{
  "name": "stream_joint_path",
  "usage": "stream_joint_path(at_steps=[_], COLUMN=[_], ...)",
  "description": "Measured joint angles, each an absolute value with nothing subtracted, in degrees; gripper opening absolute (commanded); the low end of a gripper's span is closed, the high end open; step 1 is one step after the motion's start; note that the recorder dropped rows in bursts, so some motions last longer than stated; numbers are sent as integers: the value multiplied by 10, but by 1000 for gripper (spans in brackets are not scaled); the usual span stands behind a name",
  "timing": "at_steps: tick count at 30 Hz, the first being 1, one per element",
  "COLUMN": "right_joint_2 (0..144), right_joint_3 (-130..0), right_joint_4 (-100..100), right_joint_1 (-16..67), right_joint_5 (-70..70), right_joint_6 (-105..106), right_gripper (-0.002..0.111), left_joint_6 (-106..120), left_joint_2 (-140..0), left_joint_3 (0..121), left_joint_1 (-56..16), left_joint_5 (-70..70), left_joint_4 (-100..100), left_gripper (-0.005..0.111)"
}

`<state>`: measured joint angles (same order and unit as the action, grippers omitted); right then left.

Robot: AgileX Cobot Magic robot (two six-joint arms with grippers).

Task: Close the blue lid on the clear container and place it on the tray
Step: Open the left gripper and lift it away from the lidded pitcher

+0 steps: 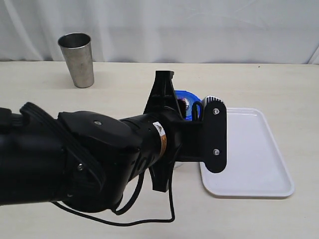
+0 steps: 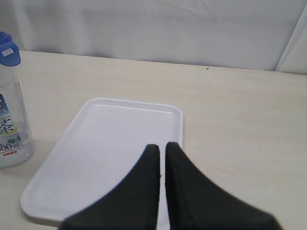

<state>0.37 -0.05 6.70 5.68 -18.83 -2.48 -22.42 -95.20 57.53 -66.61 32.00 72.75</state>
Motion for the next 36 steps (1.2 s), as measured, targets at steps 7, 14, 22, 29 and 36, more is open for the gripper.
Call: stream_joint_path(at_steps=[7, 14, 22, 29, 36], right_joint_2=[4, 4, 4, 4, 4], right_joint_3=[-1, -1, -1, -1, -1], right_joint_4=[67, 67, 67, 67, 67], right_joint_1=[57, 57, 57, 57, 57], right_joint_5=[-188, -188, -188, -188, -188], right_joint_6=[-25, -25, -25, -25, -25], right_gripper=[4, 4, 4, 4, 4], left_joint_6=[-224, -224, -224, -239, -249], left_joint_2=[-952, -952, -949, -885, -809], left_joint_3=[575, 575, 575, 574, 574], left_joint_1=[-666, -688, -696, -692, -588], left_joint_5=[351, 400, 476, 476, 329], left_joint_4=[694, 685, 674, 666, 591], left_gripper=[55, 55, 55, 37, -1])
